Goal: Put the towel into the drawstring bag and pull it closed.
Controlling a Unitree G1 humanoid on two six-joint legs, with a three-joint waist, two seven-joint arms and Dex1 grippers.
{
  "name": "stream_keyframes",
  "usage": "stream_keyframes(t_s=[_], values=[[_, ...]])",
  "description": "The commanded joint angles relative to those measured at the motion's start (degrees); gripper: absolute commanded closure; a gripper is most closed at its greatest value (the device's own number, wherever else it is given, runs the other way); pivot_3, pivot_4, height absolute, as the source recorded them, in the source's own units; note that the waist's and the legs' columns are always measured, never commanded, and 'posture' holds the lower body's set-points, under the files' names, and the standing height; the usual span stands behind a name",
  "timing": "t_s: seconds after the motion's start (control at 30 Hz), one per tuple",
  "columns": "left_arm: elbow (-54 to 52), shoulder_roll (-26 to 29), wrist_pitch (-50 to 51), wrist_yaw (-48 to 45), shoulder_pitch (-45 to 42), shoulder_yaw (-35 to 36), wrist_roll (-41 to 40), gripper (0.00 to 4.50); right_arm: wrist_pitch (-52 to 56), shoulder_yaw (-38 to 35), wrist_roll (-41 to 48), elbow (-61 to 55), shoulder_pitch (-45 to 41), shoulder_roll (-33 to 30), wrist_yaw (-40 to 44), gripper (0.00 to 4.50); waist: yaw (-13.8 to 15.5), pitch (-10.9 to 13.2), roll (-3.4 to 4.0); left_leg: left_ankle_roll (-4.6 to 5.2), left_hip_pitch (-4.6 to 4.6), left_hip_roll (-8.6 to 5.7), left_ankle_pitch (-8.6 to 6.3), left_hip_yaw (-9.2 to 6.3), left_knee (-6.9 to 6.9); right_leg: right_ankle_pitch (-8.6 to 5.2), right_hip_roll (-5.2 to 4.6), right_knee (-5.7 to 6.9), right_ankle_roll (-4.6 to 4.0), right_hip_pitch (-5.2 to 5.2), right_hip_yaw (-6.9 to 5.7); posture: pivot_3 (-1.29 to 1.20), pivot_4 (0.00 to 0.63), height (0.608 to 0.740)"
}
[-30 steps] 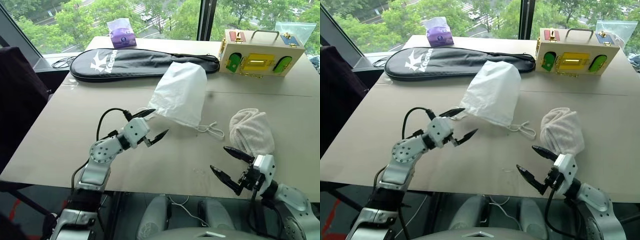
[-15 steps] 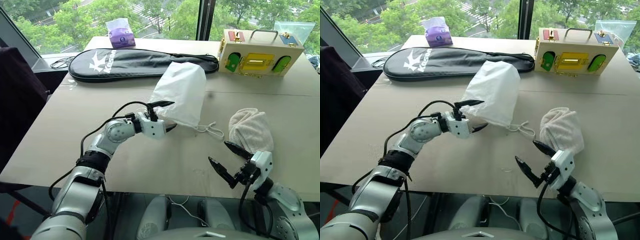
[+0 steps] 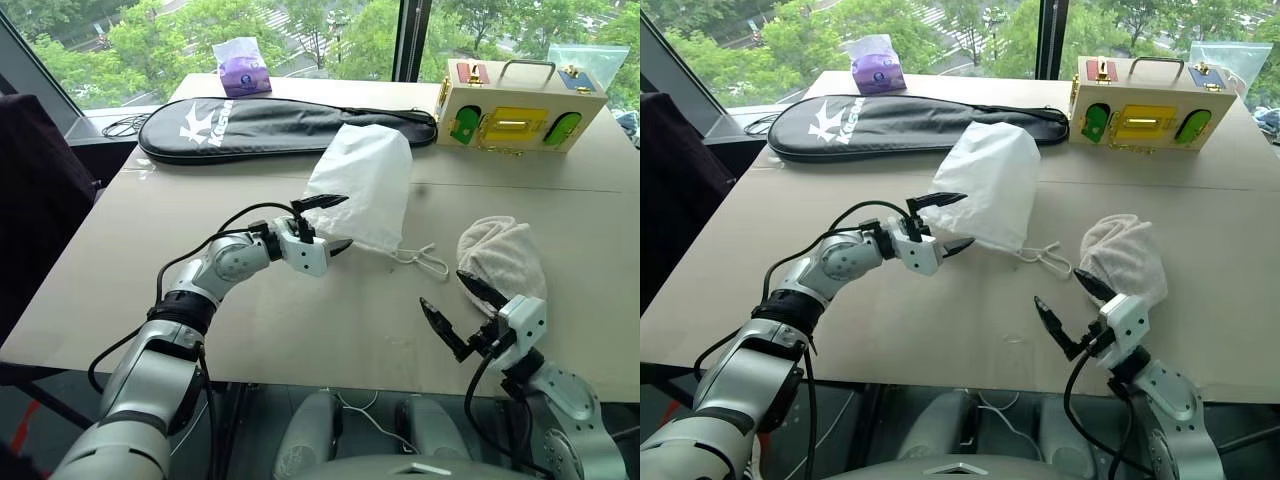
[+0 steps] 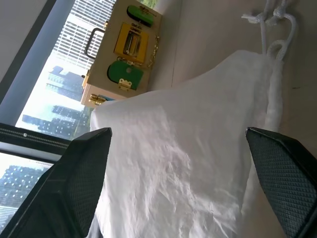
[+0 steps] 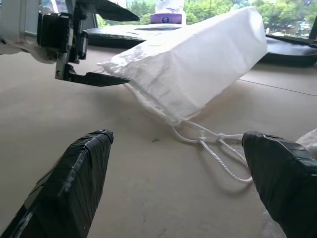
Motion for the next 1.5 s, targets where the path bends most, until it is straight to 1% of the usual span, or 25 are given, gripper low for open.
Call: stream_keyframes(t_s=[0.03, 0.1, 0.17, 0.2, 0.23, 0.33, 0.43, 0.47, 0.5, 0.6, 0.7, 0.77, 0.87, 1.03, 1.07, 1.13, 1.23, 1.5], values=[[-0.6, 0.5, -1.4, 2.8, -0.5, 0.4, 0.9, 0.00, -1.9, -1.0, -0.5, -0.9, -0.3, 0.3, -0.9, 0.05, 0.0, 0.0, 0.00, 0.00, 0.00, 0.00, 0.00, 0.00, 0.04, 0.00, 0.00, 0.04, 0.00, 0.00, 0.00, 0.00, 0.150, 0.740], [-0.8, 0.7, -1.8, 4.6, -0.4, 0.2, 2.5, 0.00, -2.1, -0.6, -0.6, -0.8, -0.2, 0.3, -1.0, 0.05, 0.0, 0.0, 0.00, 0.00, 0.00, 0.00, 0.00, 0.00, 0.12, -0.01, 0.00, 0.15, 0.01, 0.00, 0.00, 0.00, 0.150, 0.740], [-1.8, 1.2, -2.2, 8.4, -0.1, 0.1, 6.5, 0.00, -2.3, -0.3, -0.8, -0.8, -0.3, 0.4, -1.2, 0.05, 0.0, 0.0, 0.00, 0.00, 0.01, 0.00, 0.00, 0.00, 0.20, -0.02, 0.01, 0.27, 0.02, 0.00, 0.00, 0.00, 0.150, 0.740], [-2.2, 1.4, -2.2, 10.5, 0.1, 0.0, 8.5, 0.54, -2.3, -0.2, -0.8, -0.8, -0.3, 0.5, -1.3, 0.00, 0.0, 0.0, 0.00, 0.00, 0.02, 0.00, 0.00, -0.01, 0.25, -0.03, 0.01, 0.35, 0.03, 0.00, 0.00, 0.00, 0.150, 0.740], [-2.6, 1.6, -2.1, 12.7, 0.2, 0.0, 10.4, 0.82, -2.4, -0.2, -0.9, -0.8, -0.4, 0.6, -1.4, 0.00, 0.0, 0.0, 0.00, 0.00, 0.04, 0.00, 0.00, 0.00, 0.29, -0.03, 0.01, 0.42, 0.04, 0.00, 0.01, 0.00, 0.150, 0.740], [-3.3, 1.6, -1.2, 18.6, 0.7, -0.1, 14.7, 2.26, -2.4, 0.0, -1.0, -0.8, -0.4, 0.8, -1.4, 0.00, 0.0, 0.0, 0.00, 0.00, 0.07, 0.00, 0.00, 0.00, 0.38, -0.03, 0.02, 0.54, 0.04, 0.01, 0.02, 0.00, 0.150, 0.740], [-4.3, 1.4, 0.2, 23.5, 1.0, 0.0, 17.8, 3.83, -2.5, 0.2, -1.1, -0.9, -0.4, 0.9, -1.4, 0.00, 0.0, 0.0, 0.00, 0.00, 0.07, 0.00, 0.00, 0.00, 0.44, -0.03, 0.01, 0.59, 0.04, 0.01, 0.02, 0.00, 0.150, 0.740], [-4.3, 1.4, 0.7, 24.4, 1.0, -0.2, 18.5, 4.44, -2.5, 0.2, -1.1, -0.9, -0.4, 0.9, -1.4, 0.00, 0.0, 0.0, 0.00, 0.00, 0.07, 0.00, 0.00, 0.00, 0.44, -0.03, 0.01, 0.59, 0.04, 0.00, 0.02, 0.00, 0.150, 0.740], [-4.0, 1.3, 1.1, 24.8, 1.0, -0.5, 18.8, 4.48, -2.5, 0.3, -1.1, -0.9, -0.4, 0.9, -1.4, 0.00, 0.0, 0.0, 0.00, 0.00, 0.07, 0.00, 0.00, -0.01, 0.44, -0.03, 0.01, 0.59, 0.04, 0.00, 0.02, 0.00, 0.150, 0.740], [-3.6, 1.2, 1.1, 24.4, 1.5, -1.5, 18.3, 4.48, -2.5, 0.4, -1.2, -0.9, -0.4, 0.9, -1.3, 0.00, 0.0, 0.0, 0.00, 0.00, 0.07, 0.00, 0.00, 0.00, 0.44, -0.03, 0.01, 0.60, 0.04, 0.00, 0.02, 0.00, 0.150, 0.740], [-5.0, 1.8, 1.4, 22.1, 2.9, -1.9, 15.9, 4.48, -2.5, 0.4, -1.3, -0.9, -0.3, 0.8, -1.3, 0.00, -0.1, 0.0, 0.00, 0.00, 0.07, 0.00, 0.00, 0.01, 0.44, -0.03, 0.01, 0.60, 0.04, 0.00, 0.02, 0.00, 0.150, 0.740], [-6.5, 2.2, 1.8, 22.2, 4.6, -1.3, 14.9, 4.48, -2.7, 0.7, -1.6, -0.8, -0.1, 1.0, -1.3, 0.00, -0.2, 0.0, 0.00, 0.00, 0.07, 0.01, 0.00, 0.01, 0.43, -0.03, 0.00, 0.60, 0.04, 0.00, 0.03, 0.00, 0.150, 0.740], [-7.5, 2.0, 3.4, 22.2, 5.8, -1.0, 14.4, 3.68, -2.8, 0.8, -1.7, -0.6, -0.1, 1.2, -1.3, 0.00, -0.2, 0.0, 0.00, 0.00, 0.08, 0.03, 0.00, 0.00, 0.43, -0.03, 0.00, 0.61, 0.03, -0.01, 0.03, 0.00, 0.150, 0.740], [-6.4, 0.6, 5.7, 18.9, 7.2, -1.3, 9.6, 3.68, -2.7, 0.9, -1.6, -0.5, -0.4, 1.1, -1.1, 0.00, 0.0, 0.0, 0.00, 0.00, 0.08, 0.01, 0.00, 0.00, 0.47, -0.03, -0.02, 0.62, 0.03, 0.00, 0.03, 0.00, 0.150, 0.740], [-6.5, 0.5, 6.1, 18.5, 7.4, -1.3, 8.9, 3.46, -2.7, 0.8, -1.5, -0.5, -0.5, 1.0, -1.0, 0.00, 0.0, 0.0, 0.00, 0.00, 0.08, 0.01, 0.00, 0.01, 0.46, -0.03, -0.03, 0.62, 0.03, 0.00, 0.03, 0.00, 0.150, 0.740], [-7.2, 0.7, 6.8, 18.5, 7.6, -1.2, 9.0, 2.86, -2.5, 0.5, -1.2, -0.6, -0.6, 0.8, -0.9, 0.00, 0.0, 0.0, 0.00, 0.00, 0.08, 0.01, 0.00, 0.01, 0.46, -0.03, -0.02, 0.62, 0.03, 0.00, 0.04, 0.00, 0.150, 0.740], [-8.3, 1.2, 7.9, 20.0, 7.5, -1.5, 11.7, 1.58, -2.4, 0.3, -1.1, -0.7, -0.6, 0.6, -0.7, 0.00, 0.0, 0.0, 0.00, 0.00, 0.08, 0.02, 0.00, -0.01, 0.46, -0.03, 0.00, 0.64, 0.03, 0.00, 0.03, 0.00, 0.150, 0.740], [-6.8, 0.4, 10.4, 20.2, 6.8, -2.3, 12.4, 1.58, -2.2, 0.7, -1.1, -1.1, -0.5, 0.6, -0.8, 0.00, 0.0, 0.0, 0.00, 0.00, 0.08, 0.01, 0.00, 0.00, 0.46, -0.03, -0.01, 0.63, 0.03, 0.00, 0.03, 0.00, 0.150, 0.740]])
